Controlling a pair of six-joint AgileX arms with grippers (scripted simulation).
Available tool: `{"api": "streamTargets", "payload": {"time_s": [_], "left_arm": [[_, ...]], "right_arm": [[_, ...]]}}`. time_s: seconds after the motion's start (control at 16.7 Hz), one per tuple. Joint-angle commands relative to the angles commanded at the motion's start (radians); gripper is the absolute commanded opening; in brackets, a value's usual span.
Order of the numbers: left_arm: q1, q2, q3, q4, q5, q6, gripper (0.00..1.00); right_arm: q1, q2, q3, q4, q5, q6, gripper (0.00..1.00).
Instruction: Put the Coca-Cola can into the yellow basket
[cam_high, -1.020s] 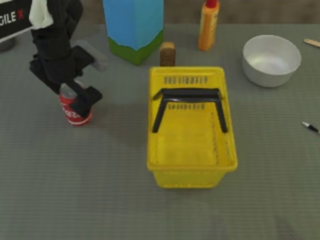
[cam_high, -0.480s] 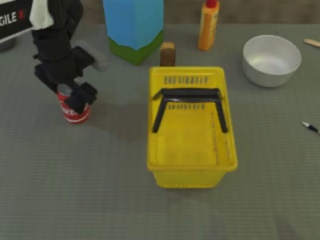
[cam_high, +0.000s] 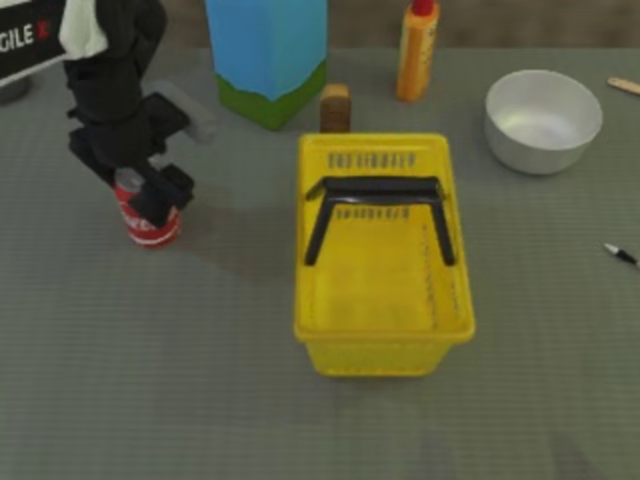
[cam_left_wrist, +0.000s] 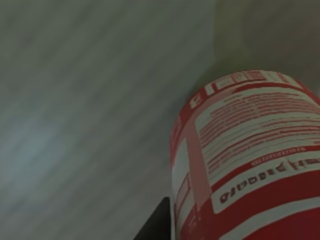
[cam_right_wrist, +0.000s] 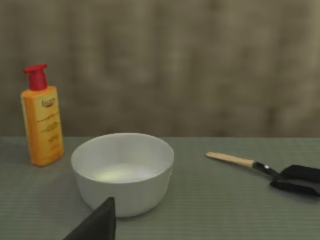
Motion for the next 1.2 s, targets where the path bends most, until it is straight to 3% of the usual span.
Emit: {"api": "streamTargets", "payload": {"time_s": [0.42,0.6,0.84,1.2], "left_arm": [[0.002,-0.003,-0.001,0.000,0.000,0.001,0.00],[-0.007,-0.006,-0.015,0.064,0.053,-0.017,0.00],[-0.024,-0.017,-0.067,0.296,0.228,-0.088,0.00],[-0.056,-0.049,-0.213,0.900,0.624,-0.269,0.00]], "right_arm": [[0.000,0.000,0.000,0.000,0.000,0.000,1.00],[0.000,0.000,0.000,0.000,0.000,0.000,1.00],[0.000,0.000,0.000,0.000,0.000,0.000,1.00],[0.000,0.000,0.000,0.000,0.000,0.000,1.00]]}}
